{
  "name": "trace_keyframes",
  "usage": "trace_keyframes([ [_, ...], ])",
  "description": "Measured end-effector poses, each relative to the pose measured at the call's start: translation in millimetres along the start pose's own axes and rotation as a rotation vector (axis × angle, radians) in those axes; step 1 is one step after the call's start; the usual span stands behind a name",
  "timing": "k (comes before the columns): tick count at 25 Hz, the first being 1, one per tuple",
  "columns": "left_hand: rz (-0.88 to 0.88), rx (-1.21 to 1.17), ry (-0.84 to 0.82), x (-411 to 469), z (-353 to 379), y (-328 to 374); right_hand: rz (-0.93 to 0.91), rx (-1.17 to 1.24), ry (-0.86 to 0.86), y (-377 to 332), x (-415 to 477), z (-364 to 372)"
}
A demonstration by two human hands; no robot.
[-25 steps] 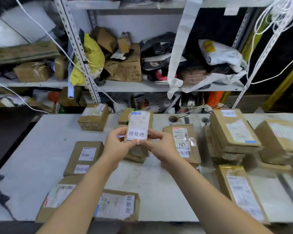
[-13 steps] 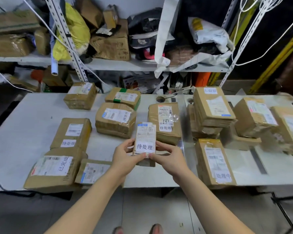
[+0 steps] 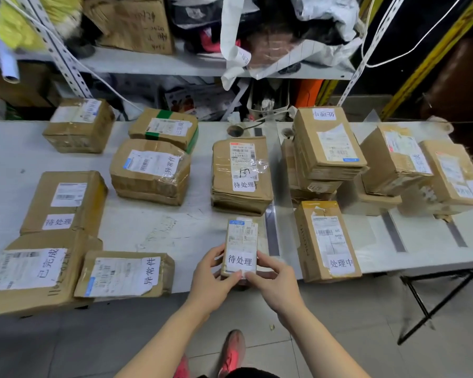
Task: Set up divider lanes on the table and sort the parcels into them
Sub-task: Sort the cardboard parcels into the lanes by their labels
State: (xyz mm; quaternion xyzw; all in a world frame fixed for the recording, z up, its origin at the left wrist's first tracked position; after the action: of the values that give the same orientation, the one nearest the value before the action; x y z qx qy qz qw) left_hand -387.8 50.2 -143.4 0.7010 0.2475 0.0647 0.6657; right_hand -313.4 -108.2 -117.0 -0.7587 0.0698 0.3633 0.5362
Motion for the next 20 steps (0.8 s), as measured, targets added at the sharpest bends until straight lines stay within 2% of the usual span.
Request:
trace_keyframes([
  [4,0.007,0.003,0.016,21,15,5,-0.017,-0.035,0.035,-14,18,-8],
  [13,0.037,0.103,0.021,37,25,17,-0.067,-0.282,0.14,-42,24,-21],
  [17,0.038,0.295,0.042,39,-1,38,-0.22,-0.485,0.264,-73,20,-14],
  [20,0.068,0.439,0.141,42,-51,66,-0.366,-0.658,0.181,-114,28,13],
])
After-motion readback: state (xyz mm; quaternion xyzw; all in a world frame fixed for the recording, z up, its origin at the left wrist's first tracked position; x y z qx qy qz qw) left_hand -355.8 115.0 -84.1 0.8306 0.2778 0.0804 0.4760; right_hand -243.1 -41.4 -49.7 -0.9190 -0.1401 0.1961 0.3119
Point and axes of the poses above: each hand's wrist, its own x-axis towards the middle knuckle, its own z-axis out of the palm, y = z × x, the point moved 6 cm from there along x, towards the middle knuckle, and after that the axes turned 10 degrees about z, right-handed, at the moved point
